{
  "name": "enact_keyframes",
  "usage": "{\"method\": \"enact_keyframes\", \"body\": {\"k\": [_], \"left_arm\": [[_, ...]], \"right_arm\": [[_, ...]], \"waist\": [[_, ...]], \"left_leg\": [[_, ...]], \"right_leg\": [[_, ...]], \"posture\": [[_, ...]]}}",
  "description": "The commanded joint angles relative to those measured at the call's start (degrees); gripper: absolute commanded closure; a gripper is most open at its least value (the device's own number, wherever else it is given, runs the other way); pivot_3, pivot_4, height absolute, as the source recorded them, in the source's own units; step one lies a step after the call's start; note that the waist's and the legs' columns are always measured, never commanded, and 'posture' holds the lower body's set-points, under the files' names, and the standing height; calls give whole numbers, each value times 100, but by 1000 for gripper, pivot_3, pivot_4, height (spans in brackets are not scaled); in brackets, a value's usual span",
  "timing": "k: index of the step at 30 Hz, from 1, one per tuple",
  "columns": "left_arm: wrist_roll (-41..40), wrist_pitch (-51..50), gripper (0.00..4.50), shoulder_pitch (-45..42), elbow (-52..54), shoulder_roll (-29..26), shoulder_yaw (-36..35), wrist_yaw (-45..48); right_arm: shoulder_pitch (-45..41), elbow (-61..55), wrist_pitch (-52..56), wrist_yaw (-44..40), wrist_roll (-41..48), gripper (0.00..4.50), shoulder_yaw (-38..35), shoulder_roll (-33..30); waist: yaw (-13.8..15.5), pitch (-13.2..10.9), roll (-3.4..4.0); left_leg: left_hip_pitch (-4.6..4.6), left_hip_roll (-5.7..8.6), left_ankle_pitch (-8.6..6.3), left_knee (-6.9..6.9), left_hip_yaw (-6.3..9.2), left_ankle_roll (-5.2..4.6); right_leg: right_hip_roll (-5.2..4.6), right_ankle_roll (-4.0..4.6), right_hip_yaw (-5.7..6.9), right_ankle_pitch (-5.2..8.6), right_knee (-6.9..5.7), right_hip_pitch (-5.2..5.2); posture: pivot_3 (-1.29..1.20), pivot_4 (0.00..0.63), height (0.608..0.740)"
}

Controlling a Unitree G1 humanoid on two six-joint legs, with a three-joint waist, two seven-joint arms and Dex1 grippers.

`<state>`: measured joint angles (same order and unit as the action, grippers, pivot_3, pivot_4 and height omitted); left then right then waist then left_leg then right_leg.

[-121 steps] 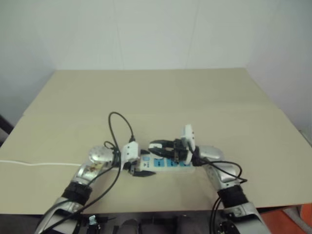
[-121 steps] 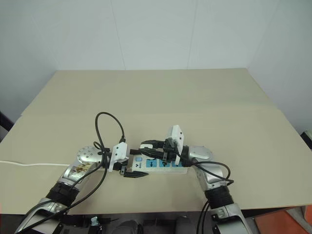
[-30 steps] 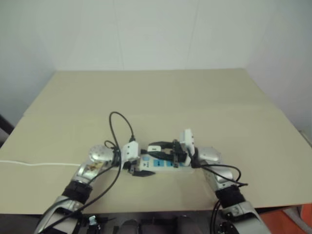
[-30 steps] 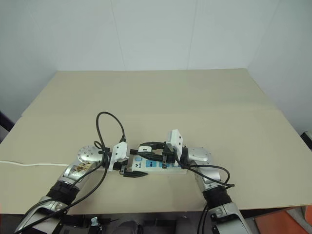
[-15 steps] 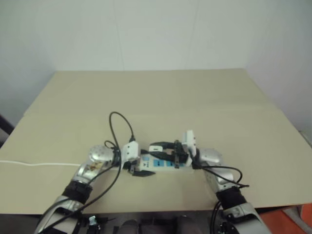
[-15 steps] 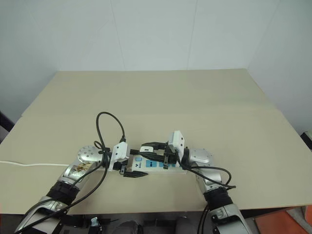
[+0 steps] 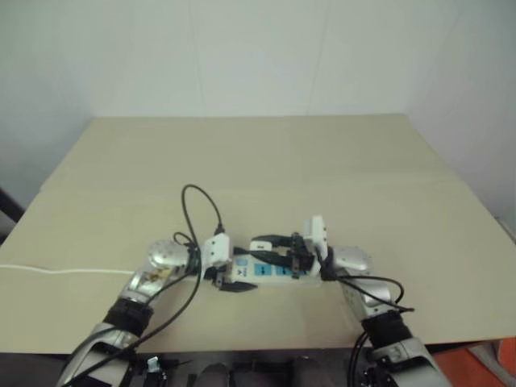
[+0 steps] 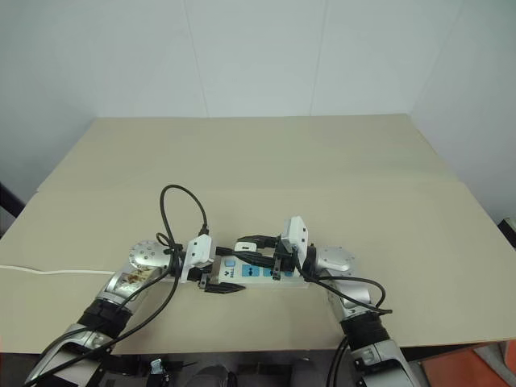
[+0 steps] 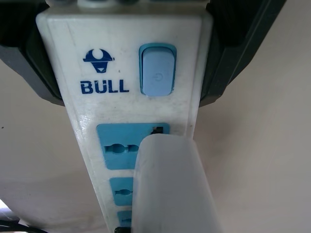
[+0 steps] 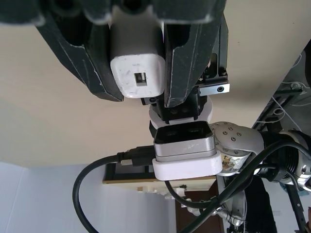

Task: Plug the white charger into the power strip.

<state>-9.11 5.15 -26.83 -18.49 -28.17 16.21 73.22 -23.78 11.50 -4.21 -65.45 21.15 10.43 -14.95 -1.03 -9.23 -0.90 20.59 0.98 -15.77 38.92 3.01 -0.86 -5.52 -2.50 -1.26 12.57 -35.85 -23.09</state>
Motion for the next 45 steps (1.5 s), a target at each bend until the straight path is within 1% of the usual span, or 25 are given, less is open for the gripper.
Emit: {"method": "enact_keyframes", "body": {"k": [1, 6, 13, 19, 26, 31, 37, 42, 45], "left_arm": [[323, -14, 1177, 58, -233, -123, 160, 9], [325, -3, 1177, 54, -248, -122, 168, -9], [337, 4, 1177, 44, -262, -123, 164, -29], [337, 5, 1177, 51, -259, -142, 144, -30], [323, -38, 1177, 119, -212, -232, 95, -8], [315, -58, 1177, 169, -173, -329, 45, -11], [267, -136, 1177, 278, 10, -473, 3, 11], [253, -189, 1177, 310, 99, -532, -26, -17], [246, -232, 1177, 352, 177, -546, -26, -41]], "right_arm": [[77, -162, 154, 43, 19, 3325, -83, -110], [143, -270, 272, 108, 38, 3325, -28, -70], [143, -118, 216, 254, -23, 3325, 18, 101], [96, 344, -195, 252, -215, 3325, 19, 189], [136, 925, -801, -34, -353, 3325, 39, 40], [2, 1365, -1009, -120, -367, 3325, -4, 40], [-79, 1593, -1055, -261, -364, 3325, 90, 100], [-198, 1900, -1104, -187, -391, 3325, 57, 177], [-282, 2134, -1133, -122, -415, 3325, 7, 178]], "waist": [[0, 0, 0], [4, 0, 0], [2, 0, 0], [-5, 0, -1], [-16, 1, -2], [-25, 4, -6], [-115, 6, -9], [-161, 7, -10], [-177, 7, -10]], "left_leg": [[0, 0, 0, 0, 0, 0], [1, 0, 0, -1, -1, 0], [0, 0, 0, -2, -1, 0], [-11, -1, 0, -3, -2, 0], [-38, -3, 0, -8, -1, 0], [-40, -4, 0, -10, 2, 0], [-45, -10, 0, -13, 11, 0], [-51, -16, 0, -16, 11, 0], [-74, -27, 0, -23, 5, 0]], "right_leg": [[0, 0, 0, 0, 0, 0], [0, 0, 0, 1, 2, 0], [0, 0, 0, 1, 1, 0], [1, -1, -1, 2, 1, 8], [4, -7, -6, 6, 3, 32], [5, -1, -6, 4, 2, 33], [10, 0, -11, 5, 1, 35], [16, 2, -15, 5, -1, 35], [27, -1, -24, 9, 0, 49]], "posture": [[0, 150, 740], [0, 150, 740], [0, 150, 740], [0, 150, 740], [0, 150, 740], [0, 150, 740], [0, 150, 740], [0, 150, 740], [0, 150, 740]]}}
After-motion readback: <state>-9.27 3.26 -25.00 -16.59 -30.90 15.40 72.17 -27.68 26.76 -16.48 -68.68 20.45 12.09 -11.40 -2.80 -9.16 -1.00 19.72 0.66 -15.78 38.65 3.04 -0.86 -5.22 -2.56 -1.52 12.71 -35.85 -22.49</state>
